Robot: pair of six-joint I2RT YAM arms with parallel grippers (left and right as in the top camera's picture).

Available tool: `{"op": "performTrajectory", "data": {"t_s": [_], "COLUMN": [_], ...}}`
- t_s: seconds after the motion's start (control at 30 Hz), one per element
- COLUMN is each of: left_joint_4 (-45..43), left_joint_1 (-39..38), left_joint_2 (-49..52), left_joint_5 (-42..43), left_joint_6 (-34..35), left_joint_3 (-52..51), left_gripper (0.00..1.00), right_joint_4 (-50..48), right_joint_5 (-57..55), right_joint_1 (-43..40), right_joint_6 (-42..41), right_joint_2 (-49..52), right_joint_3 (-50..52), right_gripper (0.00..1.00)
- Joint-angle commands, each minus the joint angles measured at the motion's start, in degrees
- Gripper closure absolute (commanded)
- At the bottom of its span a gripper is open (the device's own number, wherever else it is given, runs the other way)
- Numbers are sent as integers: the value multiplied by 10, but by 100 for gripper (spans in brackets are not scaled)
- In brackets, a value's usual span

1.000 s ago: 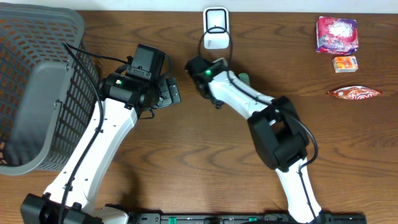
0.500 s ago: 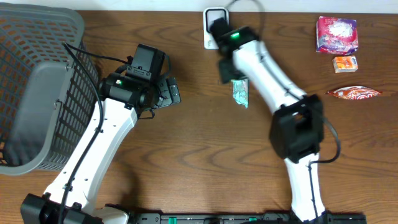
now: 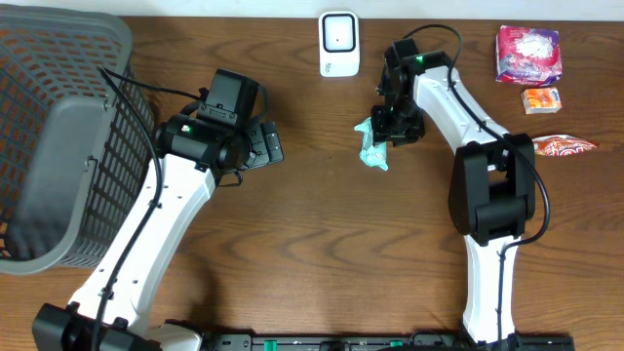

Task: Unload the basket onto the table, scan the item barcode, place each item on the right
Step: 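Hold the mint-green packet over the scanner and turn it, then place the mint-green packet beside the other items at right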

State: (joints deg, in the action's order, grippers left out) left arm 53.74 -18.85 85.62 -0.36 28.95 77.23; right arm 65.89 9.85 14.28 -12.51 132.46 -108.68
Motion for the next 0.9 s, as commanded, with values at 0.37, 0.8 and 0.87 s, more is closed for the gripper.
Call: {"op": "performTrajectory", "data": {"t_s": [0.37, 0.8, 0.87], "left_joint_4": [2, 2, 2], "left_joint_1": [2, 2, 2], "left_joint_2": [2, 2, 2], "left_joint_5": [-5, -5, -5], "left_joint_6": [7, 7, 7], "left_joint_3": [-2, -2, -2], "left_gripper": [2, 2, 2], "right_joint_4": [20, -47, -72], "right_joint_5": [3, -50, -50], "right_joint_1": [25, 32, 40], "right_joint_6": [5, -22, -22], "right_joint_2": [-16, -17, -17], "right_joint_3": [-18, 5, -66], "right_gripper": [38, 99, 99]}}
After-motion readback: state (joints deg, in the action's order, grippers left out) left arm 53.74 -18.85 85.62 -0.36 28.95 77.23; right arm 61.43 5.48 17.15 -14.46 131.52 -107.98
